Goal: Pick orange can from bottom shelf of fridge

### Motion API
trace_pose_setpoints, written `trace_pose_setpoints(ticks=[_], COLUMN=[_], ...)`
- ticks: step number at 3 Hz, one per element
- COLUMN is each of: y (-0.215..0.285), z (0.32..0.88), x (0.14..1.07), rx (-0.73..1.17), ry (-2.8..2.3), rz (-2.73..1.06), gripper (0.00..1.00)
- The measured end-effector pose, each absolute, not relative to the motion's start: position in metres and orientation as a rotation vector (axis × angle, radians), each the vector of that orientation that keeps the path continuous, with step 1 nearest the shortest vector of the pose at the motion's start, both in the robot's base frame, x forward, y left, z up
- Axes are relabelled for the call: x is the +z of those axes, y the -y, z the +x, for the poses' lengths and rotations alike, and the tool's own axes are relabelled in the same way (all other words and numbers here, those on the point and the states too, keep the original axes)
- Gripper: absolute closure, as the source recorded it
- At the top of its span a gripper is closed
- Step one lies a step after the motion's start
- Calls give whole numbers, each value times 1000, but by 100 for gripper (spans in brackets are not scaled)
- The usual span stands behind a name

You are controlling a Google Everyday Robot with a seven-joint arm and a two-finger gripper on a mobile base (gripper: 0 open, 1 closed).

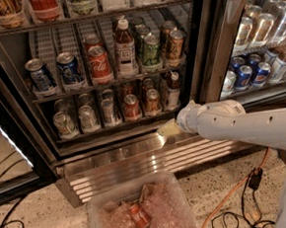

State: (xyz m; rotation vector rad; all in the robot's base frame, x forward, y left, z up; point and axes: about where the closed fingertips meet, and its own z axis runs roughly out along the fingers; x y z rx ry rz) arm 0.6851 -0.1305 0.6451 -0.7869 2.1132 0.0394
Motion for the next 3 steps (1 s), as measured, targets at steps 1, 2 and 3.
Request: trace_pose_setpoints(ticks=[1, 2, 3], y=[120, 97, 69], z=[696, 707, 713], x=[623, 597, 591], rx=[72, 144, 220], ry=[-2127, -2113, -2046], rz=[-784, -776, -778], gripper=[0, 0, 0])
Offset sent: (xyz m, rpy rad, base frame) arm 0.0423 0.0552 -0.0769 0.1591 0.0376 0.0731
